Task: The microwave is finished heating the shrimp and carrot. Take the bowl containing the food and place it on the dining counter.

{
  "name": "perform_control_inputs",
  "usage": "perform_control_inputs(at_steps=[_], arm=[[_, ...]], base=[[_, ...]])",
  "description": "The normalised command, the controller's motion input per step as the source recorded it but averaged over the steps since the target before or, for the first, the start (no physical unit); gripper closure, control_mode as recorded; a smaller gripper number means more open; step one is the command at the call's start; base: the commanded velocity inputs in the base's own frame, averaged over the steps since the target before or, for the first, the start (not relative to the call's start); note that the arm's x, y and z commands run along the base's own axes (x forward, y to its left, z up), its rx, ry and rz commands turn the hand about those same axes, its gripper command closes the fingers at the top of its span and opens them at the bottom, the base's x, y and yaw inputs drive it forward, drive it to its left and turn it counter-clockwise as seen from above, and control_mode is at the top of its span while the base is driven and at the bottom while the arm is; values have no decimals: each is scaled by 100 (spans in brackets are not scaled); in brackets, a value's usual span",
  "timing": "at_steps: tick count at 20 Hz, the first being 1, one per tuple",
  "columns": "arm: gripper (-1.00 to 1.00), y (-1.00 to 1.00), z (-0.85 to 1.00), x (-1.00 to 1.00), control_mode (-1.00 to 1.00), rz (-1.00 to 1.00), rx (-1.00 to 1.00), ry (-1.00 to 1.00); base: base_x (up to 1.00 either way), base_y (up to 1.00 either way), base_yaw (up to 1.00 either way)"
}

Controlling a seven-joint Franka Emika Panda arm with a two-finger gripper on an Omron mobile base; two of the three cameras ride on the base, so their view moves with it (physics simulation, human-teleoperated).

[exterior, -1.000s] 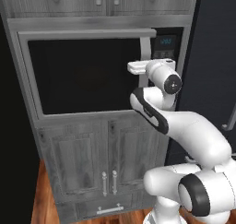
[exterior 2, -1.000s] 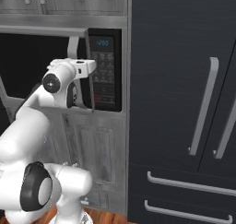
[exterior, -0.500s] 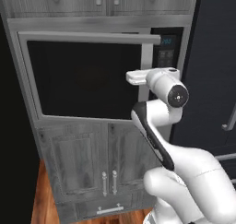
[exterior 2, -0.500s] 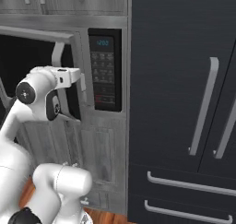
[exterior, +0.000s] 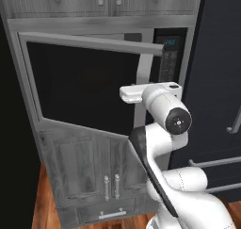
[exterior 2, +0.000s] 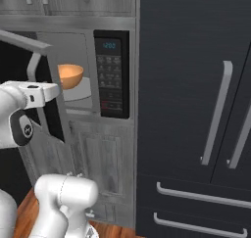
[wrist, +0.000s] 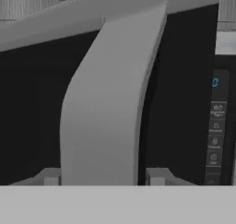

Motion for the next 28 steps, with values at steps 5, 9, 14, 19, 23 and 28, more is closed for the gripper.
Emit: perform_control_inputs(at_steps=[5, 9, 14, 19, 23, 28], arm=[[-100, 58, 17, -100, -100, 0, 0, 5], [-100, 67, 0, -100, -100, 0, -1, 2], [-100, 44, -27, -100, -100, 0, -10, 0], [-100, -19, -32, -93, -100, 2, -6, 0], [-100, -100, 16, -5, -100, 15, 23, 0], [-100, -100, 22, 21, -100, 20, 34, 0]], base=[[0, 0, 0], [0, 0, 0], [0, 0, 0], [0, 0, 0], [0, 0, 0], [0, 0, 0]])
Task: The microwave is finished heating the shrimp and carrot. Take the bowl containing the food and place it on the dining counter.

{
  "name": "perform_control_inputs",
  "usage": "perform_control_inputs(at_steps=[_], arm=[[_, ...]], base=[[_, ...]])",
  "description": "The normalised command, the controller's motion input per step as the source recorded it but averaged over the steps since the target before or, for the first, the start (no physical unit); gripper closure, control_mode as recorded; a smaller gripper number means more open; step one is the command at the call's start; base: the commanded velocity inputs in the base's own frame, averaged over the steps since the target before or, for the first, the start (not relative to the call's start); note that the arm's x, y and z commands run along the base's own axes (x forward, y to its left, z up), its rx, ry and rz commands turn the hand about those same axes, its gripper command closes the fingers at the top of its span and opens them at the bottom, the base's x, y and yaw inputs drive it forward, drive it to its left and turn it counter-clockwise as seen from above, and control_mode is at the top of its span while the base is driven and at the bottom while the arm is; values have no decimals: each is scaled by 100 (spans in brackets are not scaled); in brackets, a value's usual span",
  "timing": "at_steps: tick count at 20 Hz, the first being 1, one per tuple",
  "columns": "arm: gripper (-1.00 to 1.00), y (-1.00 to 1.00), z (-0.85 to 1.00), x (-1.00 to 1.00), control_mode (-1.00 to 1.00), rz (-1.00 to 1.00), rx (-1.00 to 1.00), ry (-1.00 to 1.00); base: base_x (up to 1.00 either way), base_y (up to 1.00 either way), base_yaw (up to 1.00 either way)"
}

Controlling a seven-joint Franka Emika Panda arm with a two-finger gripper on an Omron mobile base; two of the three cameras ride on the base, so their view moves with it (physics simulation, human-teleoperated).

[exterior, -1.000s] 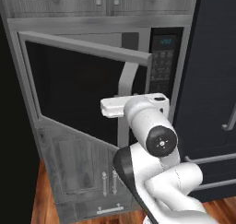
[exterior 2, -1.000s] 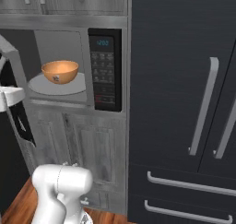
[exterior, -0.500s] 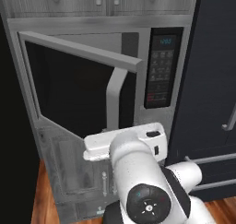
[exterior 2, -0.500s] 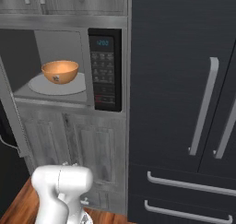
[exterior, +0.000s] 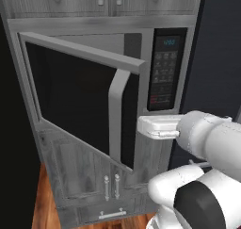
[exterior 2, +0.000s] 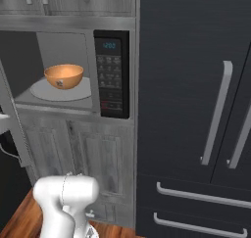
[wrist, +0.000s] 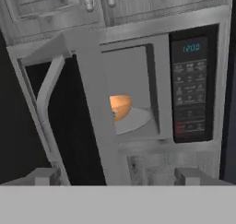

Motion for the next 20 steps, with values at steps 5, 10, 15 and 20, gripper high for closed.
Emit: perform_control_inputs(at_steps=[5, 10, 15, 20], arm=[[-100, -100, 8, 29, -100, 15, 46, 12], [-100, -69, -10, 55, -100, 22, 49, 47], [-100, 0, -28, 81, -100, 9, 33, 48], [-100, 50, -72, 99, -100, 4, 24, 29]], base=[[0, 0, 0], [0, 0, 0], [0, 0, 0], [0, 0, 0]])
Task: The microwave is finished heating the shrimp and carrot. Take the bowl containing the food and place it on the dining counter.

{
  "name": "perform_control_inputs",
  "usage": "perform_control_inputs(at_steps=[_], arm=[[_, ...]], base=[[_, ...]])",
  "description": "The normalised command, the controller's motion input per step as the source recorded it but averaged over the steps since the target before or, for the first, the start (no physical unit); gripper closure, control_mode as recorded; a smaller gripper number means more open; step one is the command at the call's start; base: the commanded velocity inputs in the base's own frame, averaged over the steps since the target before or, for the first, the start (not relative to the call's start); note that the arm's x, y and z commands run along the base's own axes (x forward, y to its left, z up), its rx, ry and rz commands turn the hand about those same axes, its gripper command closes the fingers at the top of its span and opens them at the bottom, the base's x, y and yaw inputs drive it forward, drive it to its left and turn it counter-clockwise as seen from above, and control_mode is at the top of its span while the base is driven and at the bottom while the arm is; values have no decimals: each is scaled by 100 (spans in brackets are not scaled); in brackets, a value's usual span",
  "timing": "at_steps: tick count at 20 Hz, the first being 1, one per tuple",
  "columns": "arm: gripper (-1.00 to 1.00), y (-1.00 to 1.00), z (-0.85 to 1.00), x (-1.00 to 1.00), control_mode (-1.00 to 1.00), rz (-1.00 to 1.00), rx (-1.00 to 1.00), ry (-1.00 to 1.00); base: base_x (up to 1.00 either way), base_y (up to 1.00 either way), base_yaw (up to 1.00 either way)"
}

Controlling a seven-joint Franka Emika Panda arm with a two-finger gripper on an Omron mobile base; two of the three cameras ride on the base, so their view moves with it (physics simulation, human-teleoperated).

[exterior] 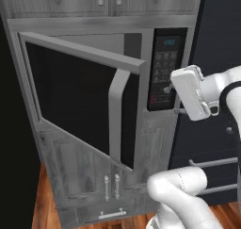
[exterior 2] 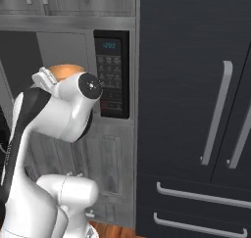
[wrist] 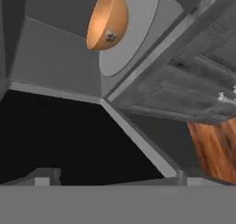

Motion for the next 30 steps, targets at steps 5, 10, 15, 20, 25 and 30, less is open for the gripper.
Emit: perform_control_inputs(at_steps=[5, 10, 15, 20, 25, 30], arm=[[-100, 77, -31, 94, -100, 0, 26, 17], [-100, 100, -3, 42, -100, 2, 24, 18], [-100, 100, 0, 5, -100, 11, 22, 18], [-100, 100, 0, -7, -100, 18, 18, 14], [-100, 100, 0, -36, -100, 22, 10, 6], [-100, 100, -3, -13, -100, 8, -4, 0]], base=[[0, 0, 0], [0, 0, 0], [0, 0, 0], [0, 0, 0], [0, 0, 0], [0, 0, 0]])
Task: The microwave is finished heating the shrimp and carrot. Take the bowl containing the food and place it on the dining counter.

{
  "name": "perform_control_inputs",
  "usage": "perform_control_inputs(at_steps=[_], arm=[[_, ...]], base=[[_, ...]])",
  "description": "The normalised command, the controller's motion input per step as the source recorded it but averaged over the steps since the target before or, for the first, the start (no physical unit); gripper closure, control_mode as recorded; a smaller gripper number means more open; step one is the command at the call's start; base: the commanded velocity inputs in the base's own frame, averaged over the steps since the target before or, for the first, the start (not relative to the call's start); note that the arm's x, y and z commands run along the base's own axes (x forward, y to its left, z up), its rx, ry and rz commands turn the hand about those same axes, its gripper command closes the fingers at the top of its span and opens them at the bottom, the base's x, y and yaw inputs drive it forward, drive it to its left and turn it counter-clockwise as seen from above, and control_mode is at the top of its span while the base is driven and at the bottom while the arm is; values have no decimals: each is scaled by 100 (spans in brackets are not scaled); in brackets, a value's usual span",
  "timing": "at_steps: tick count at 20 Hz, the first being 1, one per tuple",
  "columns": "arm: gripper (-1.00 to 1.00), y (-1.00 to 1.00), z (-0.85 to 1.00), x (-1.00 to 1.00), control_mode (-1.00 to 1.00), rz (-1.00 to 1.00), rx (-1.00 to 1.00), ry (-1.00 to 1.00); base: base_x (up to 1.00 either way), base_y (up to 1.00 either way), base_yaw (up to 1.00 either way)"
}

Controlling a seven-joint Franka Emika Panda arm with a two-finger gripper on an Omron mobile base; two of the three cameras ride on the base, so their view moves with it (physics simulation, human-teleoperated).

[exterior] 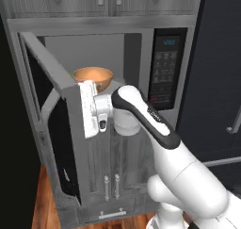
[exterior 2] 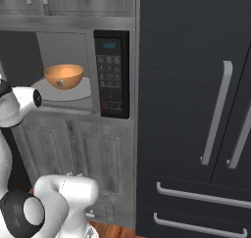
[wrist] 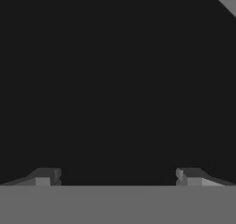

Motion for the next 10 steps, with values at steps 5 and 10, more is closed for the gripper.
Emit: perform_control_inputs(at_steps=[5, 10], arm=[[-100, 50, -2, -3, -100, 3, -11, -1], [-100, -86, 36, 0, -100, 0, -4, -12]], base=[[0, 0, 0], [0, 0, 0]])
